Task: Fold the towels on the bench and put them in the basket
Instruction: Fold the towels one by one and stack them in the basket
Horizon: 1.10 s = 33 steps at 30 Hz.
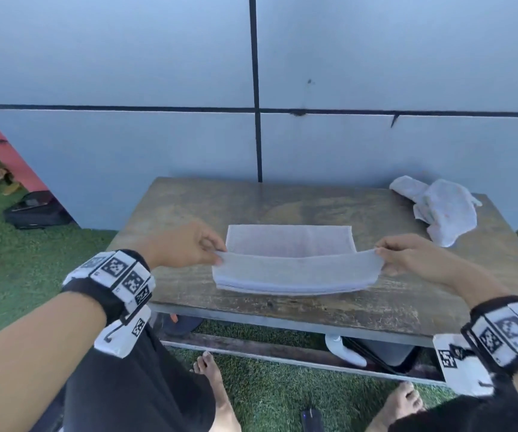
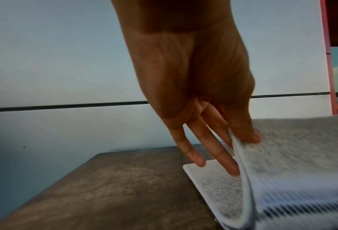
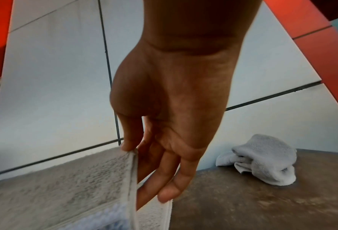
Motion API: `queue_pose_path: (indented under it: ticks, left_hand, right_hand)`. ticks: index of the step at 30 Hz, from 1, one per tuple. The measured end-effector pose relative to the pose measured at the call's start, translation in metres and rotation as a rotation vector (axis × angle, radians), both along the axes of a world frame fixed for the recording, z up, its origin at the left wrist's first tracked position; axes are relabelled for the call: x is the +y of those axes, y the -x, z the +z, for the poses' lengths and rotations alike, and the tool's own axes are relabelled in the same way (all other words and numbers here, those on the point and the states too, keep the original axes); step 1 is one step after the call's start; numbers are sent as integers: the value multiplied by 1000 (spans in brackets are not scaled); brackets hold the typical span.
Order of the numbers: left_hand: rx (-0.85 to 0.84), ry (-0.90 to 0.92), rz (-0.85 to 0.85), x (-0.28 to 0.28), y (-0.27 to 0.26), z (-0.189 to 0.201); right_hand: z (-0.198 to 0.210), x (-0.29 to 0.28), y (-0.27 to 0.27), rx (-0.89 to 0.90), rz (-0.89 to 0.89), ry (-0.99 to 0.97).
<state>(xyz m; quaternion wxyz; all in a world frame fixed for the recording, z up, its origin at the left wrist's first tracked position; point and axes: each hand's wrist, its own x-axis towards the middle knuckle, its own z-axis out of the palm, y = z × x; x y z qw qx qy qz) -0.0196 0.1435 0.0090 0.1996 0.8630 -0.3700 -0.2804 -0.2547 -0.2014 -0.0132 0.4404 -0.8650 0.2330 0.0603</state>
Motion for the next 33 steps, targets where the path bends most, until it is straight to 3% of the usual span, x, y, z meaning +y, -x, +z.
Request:
queue_pose_path:
  ticks: [5, 13, 21, 33]
  left_hand:
    - [39, -120, -53, -2, -3, -13]
    - [-100, 86, 230, -31, -21, -45]
    - [-231, 81, 450, -60, -41, -77]
    - [-185, 90, 385, -64, -66, -111]
  right_hand:
    - [-13, -6, -7, 75, -50, 10]
    - [-36, -5, -46, -105, -231, 255]
    - [-63, -8, -89, -99, -349, 315]
    - [-104, -23, -105, -12, -291, 411]
